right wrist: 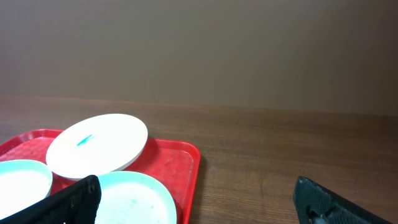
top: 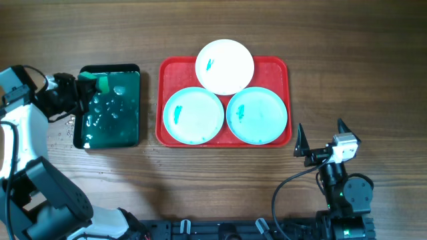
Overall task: Clean dirty plates on tray and stack at the side
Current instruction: 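Lift the sponge out of the water with the left gripper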
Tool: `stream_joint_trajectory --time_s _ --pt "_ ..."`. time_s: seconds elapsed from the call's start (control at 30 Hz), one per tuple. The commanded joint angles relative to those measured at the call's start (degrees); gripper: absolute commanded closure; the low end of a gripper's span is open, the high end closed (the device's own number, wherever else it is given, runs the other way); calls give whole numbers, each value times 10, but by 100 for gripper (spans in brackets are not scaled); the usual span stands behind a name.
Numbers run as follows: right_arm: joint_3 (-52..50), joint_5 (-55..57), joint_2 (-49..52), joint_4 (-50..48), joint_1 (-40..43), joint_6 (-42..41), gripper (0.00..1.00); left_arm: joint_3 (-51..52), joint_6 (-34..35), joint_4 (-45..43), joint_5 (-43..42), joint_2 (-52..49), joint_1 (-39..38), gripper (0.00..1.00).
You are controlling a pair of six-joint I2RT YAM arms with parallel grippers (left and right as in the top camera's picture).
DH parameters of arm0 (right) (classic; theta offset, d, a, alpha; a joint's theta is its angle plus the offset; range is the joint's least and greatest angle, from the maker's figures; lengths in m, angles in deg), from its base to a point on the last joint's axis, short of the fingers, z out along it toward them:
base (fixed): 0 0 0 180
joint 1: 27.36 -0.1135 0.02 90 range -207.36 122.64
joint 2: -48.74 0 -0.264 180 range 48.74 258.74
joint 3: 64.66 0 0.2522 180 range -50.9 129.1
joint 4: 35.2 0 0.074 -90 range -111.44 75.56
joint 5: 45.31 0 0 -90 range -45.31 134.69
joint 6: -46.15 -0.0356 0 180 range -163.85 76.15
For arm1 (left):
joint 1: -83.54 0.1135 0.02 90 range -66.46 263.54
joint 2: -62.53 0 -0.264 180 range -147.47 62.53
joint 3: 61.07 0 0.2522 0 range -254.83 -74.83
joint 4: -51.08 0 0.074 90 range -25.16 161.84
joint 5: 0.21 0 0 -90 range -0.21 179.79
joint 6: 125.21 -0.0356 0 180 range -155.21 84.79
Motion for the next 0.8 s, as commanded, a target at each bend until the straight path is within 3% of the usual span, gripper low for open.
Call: stream_joint_trajectory --time_s 0.0,0.17,0.77 --pt "-2 4 -2 -1 -2 7 0 -10 44 -1 -97 7 17 96" --pt "-2 4 -2 -1 -2 7 0 -10 72 -1 -123 7 22 96" --pt "-2 4 -2 -1 -2 7 0 -10 54 -29 -110 6 21 96"
